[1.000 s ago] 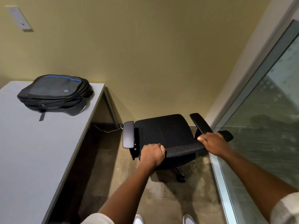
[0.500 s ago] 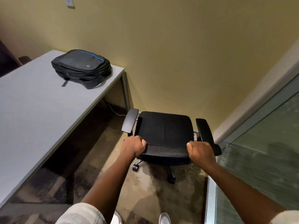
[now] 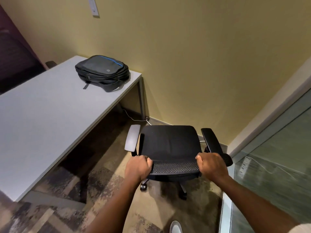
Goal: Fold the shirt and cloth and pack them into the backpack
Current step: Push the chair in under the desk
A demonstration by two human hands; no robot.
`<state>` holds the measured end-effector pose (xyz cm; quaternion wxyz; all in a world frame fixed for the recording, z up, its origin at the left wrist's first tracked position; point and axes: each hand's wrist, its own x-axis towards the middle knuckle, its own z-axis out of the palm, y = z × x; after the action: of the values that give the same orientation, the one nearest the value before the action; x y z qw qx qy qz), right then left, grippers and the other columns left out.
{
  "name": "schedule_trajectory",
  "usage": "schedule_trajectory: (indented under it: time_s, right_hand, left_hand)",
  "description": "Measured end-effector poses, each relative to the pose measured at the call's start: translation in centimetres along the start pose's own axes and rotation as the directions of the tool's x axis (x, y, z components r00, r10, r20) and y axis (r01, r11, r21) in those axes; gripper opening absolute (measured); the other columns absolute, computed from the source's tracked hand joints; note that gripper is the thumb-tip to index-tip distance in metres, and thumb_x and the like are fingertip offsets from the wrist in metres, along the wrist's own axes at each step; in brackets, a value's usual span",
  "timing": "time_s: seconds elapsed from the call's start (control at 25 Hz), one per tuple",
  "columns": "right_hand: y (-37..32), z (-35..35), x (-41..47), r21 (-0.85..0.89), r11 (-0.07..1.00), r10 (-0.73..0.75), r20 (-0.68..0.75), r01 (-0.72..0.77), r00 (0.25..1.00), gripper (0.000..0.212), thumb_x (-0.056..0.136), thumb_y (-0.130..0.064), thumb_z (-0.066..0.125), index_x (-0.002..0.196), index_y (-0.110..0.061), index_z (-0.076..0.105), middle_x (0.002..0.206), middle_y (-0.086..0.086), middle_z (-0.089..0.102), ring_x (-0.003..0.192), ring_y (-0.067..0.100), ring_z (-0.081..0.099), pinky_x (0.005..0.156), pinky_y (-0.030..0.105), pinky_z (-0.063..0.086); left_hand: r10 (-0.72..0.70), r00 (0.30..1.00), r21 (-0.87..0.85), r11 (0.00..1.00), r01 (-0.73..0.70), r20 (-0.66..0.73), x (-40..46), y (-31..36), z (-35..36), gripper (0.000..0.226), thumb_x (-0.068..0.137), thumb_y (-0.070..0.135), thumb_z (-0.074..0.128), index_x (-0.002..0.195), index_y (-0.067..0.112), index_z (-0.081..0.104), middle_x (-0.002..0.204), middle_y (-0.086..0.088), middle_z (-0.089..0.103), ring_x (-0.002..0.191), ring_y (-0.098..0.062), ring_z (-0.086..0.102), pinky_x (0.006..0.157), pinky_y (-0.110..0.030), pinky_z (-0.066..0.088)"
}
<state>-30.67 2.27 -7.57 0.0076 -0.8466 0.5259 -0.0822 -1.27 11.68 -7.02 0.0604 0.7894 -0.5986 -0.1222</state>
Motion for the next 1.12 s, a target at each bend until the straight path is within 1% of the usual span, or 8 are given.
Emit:
schedule_trajectory:
  time_s: [0.12, 0.24, 0.4, 0.6, 0.76, 0.92, 1.04, 1.12]
  right_hand:
    - [-1.0, -0.2, -1.1, 0.035, 0.999, -0.033, -0.002, 0.033, 0.999, 0.042, 0.093, -0.034, 0.035, 0.074, -0.019, 0.069, 0.064, 0.0, 0.065, 0.057, 0.022, 0.062, 0.063, 0.036, 0.052]
    - [-3.1, -0.5, -1.6, 0.011, 0.996, -0.084, 0.026, 0.083, 0.996, 0.039, 0.094, -0.034, 0.037, 0.074, -0.02, 0.067, 0.063, -0.003, 0.062, 0.057, 0.019, 0.06, 0.064, 0.034, 0.05]
    - [-6.2, -0.4, -1.0, -0.043, 0.991, -0.126, 0.049, 0.129, 0.991, 0.027, 0.091, -0.03, 0.049, 0.073, -0.019, 0.066, 0.064, 0.001, 0.065, 0.061, 0.023, 0.064, 0.063, 0.036, 0.047]
    - [-8.7, 0.1, 1.1, -0.036, 0.976, -0.211, 0.069, 0.214, 0.975, 0.039, 0.092, -0.038, 0.034, 0.077, -0.022, 0.066, 0.071, 0.001, 0.066, 0.066, 0.021, 0.064, 0.066, 0.037, 0.046]
    - [-9.8, 0.7, 3.8, -0.033, 0.958, -0.28, 0.074, 0.283, 0.957, 0.037, 0.089, -0.037, 0.035, 0.07, -0.023, 0.064, 0.064, 0.001, 0.063, 0.059, 0.022, 0.062, 0.06, 0.038, 0.046]
    - [-10.2, 0.9, 7.5, 0.001, 0.931, -0.364, 0.096, 0.366, 0.926, 0.026, 0.088, -0.031, 0.047, 0.069, -0.021, 0.063, 0.063, 0.002, 0.063, 0.058, 0.024, 0.061, 0.059, 0.037, 0.045]
    - [-10.2, 1.4, 10.7, 0.022, 0.896, -0.444, 0.058, 0.443, 0.894, 0.033, 0.09, -0.034, 0.038, 0.074, -0.022, 0.064, 0.068, 0.003, 0.065, 0.062, 0.024, 0.063, 0.064, 0.039, 0.046]
    - [-10.3, 1.6, 13.1, 0.036, 0.872, -0.488, 0.035, 0.487, 0.872, 0.037, 0.089, -0.036, 0.033, 0.073, -0.022, 0.063, 0.068, 0.003, 0.065, 0.062, 0.024, 0.063, 0.063, 0.039, 0.046]
  left_hand:
    - [-0.05, 0.999, 0.007, 0.999, 0.05, -0.01, -3.2, -0.7, 0.0, 0.042, 0.094, 0.039, 0.035, 0.074, 0.013, 0.06, 0.083, -0.01, 0.071, 0.079, -0.03, 0.064, 0.068, -0.036, 0.047]
    - [-0.1, 0.995, -0.013, 0.995, 0.1, -0.007, -5.5, -2.2, -0.3, 0.04, 0.095, 0.039, 0.036, 0.07, 0.015, 0.054, 0.083, -0.009, 0.07, 0.078, -0.028, 0.064, 0.067, -0.035, 0.046]
    - [-0.178, 0.983, -0.023, 0.984, 0.177, -0.044, -7.1, -4.6, -1.2, 0.038, 0.095, 0.038, 0.038, 0.074, 0.014, 0.059, 0.089, -0.011, 0.072, 0.085, -0.032, 0.065, 0.07, -0.037, 0.048]
    - [-0.274, 0.959, -0.03, 0.962, 0.273, -0.078, -7.8, -7.2, -1.5, 0.04, 0.094, 0.041, 0.036, 0.074, 0.015, 0.06, 0.087, -0.008, 0.072, 0.082, -0.03, 0.065, 0.067, -0.037, 0.046]
    - [-0.351, 0.93, -0.015, 0.936, 0.351, -0.113, -7.5, -7.8, -1.8, 0.043, 0.094, 0.043, 0.035, 0.079, 0.016, 0.065, 0.087, -0.006, 0.072, 0.084, -0.027, 0.066, 0.069, -0.037, 0.048]
    - [-0.445, 0.881, -0.061, 0.895, 0.441, -0.159, -6.7, -7.7, -1.9, 0.047, 0.09, 0.045, 0.029, 0.081, 0.02, 0.069, 0.083, -0.003, 0.072, 0.078, -0.021, 0.064, 0.067, -0.035, 0.049]
    - [-0.521, 0.837, -0.083, 0.853, 0.515, -0.168, -5.2, -7.2, -2.4, 0.044, 0.092, 0.044, 0.033, 0.081, 0.02, 0.069, 0.082, -0.003, 0.072, 0.077, -0.023, 0.065, 0.068, -0.035, 0.048]
    - [-0.568, 0.807, -0.104, 0.823, 0.558, -0.165, -4.2, -6.7, -2.8, 0.043, 0.092, 0.043, 0.034, 0.079, 0.02, 0.068, 0.081, -0.004, 0.071, 0.075, -0.023, 0.064, 0.067, -0.035, 0.047]
